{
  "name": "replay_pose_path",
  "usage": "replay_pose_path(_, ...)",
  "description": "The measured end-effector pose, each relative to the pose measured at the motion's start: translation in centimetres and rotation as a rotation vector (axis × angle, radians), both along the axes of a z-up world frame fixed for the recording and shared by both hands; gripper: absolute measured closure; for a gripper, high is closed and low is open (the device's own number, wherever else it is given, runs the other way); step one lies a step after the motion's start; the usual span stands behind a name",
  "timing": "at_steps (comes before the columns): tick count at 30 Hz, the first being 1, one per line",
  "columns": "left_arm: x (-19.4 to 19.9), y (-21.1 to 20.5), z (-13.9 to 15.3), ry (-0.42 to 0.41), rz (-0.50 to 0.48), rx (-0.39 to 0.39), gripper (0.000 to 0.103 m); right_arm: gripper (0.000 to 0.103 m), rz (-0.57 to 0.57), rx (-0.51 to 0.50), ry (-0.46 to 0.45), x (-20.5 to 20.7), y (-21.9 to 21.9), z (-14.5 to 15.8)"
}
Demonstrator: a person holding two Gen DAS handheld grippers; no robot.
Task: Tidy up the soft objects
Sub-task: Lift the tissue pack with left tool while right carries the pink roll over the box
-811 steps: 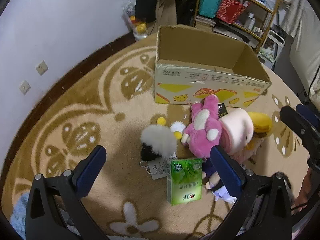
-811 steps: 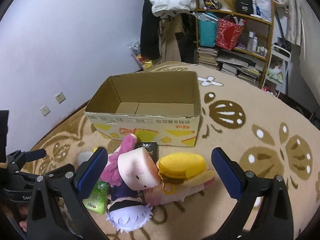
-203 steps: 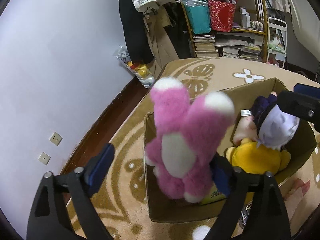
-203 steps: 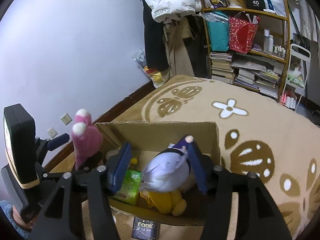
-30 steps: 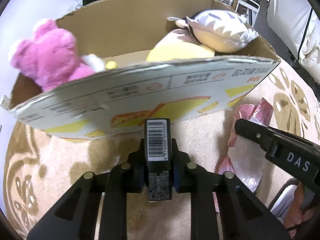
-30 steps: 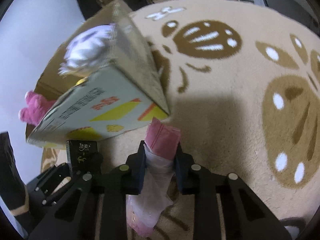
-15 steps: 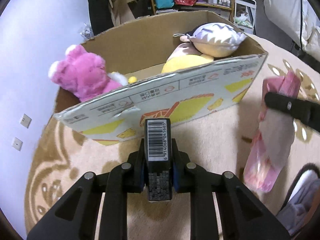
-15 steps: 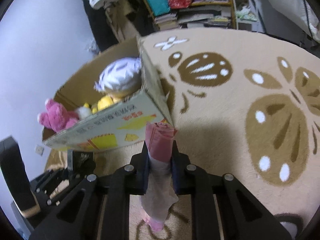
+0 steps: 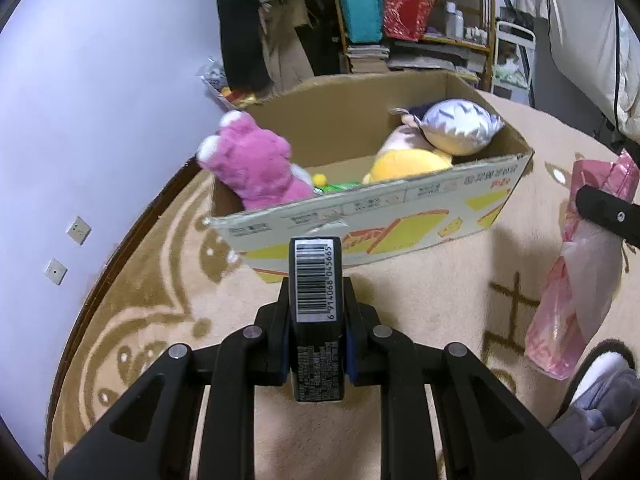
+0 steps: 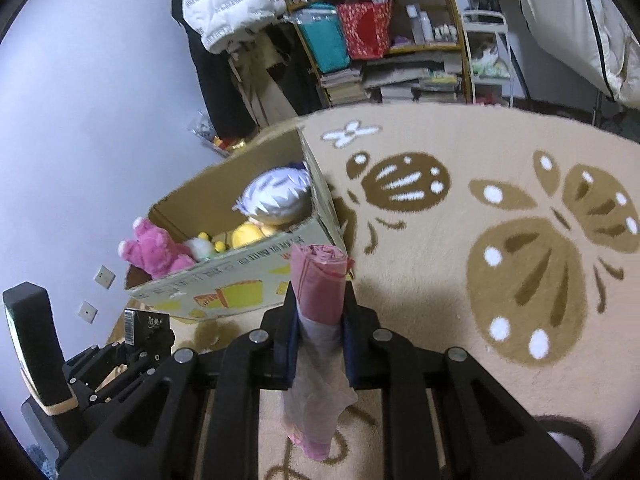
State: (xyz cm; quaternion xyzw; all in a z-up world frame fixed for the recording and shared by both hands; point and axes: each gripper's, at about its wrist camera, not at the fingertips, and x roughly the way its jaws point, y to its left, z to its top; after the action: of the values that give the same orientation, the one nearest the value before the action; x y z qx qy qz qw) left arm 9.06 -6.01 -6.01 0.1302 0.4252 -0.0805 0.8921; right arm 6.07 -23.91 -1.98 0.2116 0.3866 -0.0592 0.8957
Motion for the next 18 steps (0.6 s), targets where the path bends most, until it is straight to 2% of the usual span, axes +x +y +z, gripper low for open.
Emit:
replay_pose_path(7, -1.1, 0.6, 2.5, -0.102, 0.014, 0.02, 0.084, 0.084, 0.026, -0.05, -0.086, -0.6, 0.6, 2.8)
replay_pose_path(10, -1.7, 0.5, 3.9, -0.169, 0.006, 0.029, 0.084, 0.084, 0.032, -0.041, -0.129, -0.6, 0.6, 3.8)
replay_pose_path(18, -2.0, 0.1, 7.1, -0.282, -0.001, 0.045, 0.084, 0.084, 0.034, -0.056, -0.227, -0.7, 0.4, 6.7)
